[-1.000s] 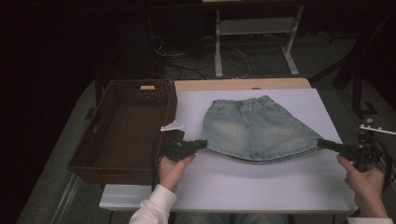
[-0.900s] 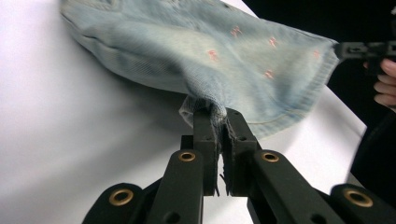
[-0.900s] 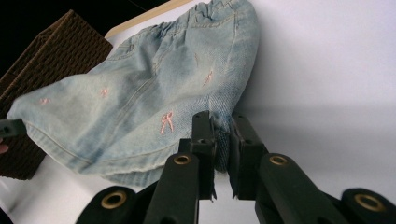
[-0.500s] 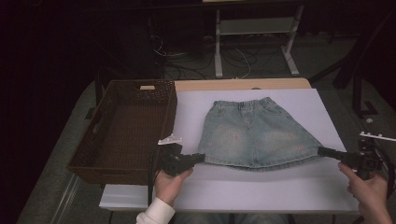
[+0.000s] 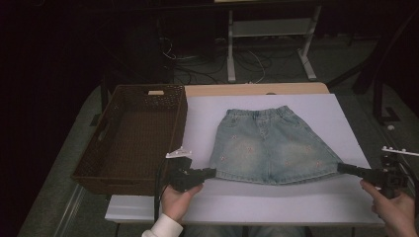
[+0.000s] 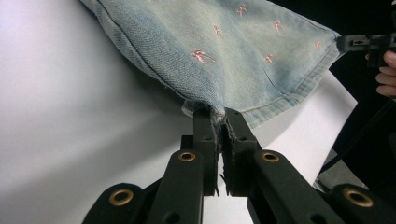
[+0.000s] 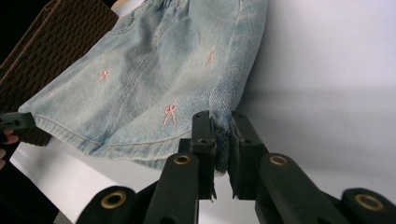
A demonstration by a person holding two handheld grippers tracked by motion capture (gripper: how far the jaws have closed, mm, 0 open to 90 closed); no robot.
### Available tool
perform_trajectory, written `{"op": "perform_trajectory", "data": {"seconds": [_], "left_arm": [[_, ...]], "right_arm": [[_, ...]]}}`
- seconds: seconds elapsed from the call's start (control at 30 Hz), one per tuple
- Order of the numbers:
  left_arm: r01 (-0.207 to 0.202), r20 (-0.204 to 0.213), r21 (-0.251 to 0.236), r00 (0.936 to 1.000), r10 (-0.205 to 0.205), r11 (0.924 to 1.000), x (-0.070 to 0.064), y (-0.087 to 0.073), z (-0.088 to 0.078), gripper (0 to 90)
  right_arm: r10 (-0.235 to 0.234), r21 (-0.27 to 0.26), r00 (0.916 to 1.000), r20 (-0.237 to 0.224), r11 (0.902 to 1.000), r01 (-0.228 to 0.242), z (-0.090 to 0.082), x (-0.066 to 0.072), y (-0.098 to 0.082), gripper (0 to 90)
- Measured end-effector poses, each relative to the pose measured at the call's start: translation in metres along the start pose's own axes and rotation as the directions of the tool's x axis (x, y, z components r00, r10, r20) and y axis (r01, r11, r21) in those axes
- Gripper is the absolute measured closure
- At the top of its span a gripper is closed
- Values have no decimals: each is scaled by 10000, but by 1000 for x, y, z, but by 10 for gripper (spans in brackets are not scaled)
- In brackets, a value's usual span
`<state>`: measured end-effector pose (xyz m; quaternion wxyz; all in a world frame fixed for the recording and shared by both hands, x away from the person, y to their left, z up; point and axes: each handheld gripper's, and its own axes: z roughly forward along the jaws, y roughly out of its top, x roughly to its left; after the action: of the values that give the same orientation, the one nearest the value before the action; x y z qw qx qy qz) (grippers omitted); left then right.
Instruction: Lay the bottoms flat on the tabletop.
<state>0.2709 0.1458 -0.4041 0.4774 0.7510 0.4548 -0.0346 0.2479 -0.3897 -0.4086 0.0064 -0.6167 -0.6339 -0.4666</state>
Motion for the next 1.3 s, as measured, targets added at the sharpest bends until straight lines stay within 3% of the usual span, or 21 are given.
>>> {"op": "perform_trajectory", "data": {"seconds": [0.5, 0.9, 1.07, 1.17, 1.3], "left_arm": [[109, 11, 249, 9999, -110, 9996, 2, -8, 0, 849], [436, -492, 917, 9980, -392, 9948, 13, -19, 10, 848], [548, -416, 1250, 9979, -499, 9906, 18, -20, 15, 831], [541, -432, 1312, 9979, -488, 9899, 19, -20, 16, 756], [504, -678, 1109, 9968, -430, 9926, 15, -19, 15, 559]], "right_arm": [[59, 407, 10000, -23, 9992, -58, -1, -4, -9, 809], [98, 1259, 9995, 308, 9919, -136, 12, -11, -17, 801], [195, 1401, 9993, 306, 9899, -236, 14, -14, -18, 760], [5, 1416, 9991, 434, 9899, -66, 15, -11, -18, 696], [-203, 1306, 9990, 396, 9913, 150, 15, -7, -16, 611]]}}
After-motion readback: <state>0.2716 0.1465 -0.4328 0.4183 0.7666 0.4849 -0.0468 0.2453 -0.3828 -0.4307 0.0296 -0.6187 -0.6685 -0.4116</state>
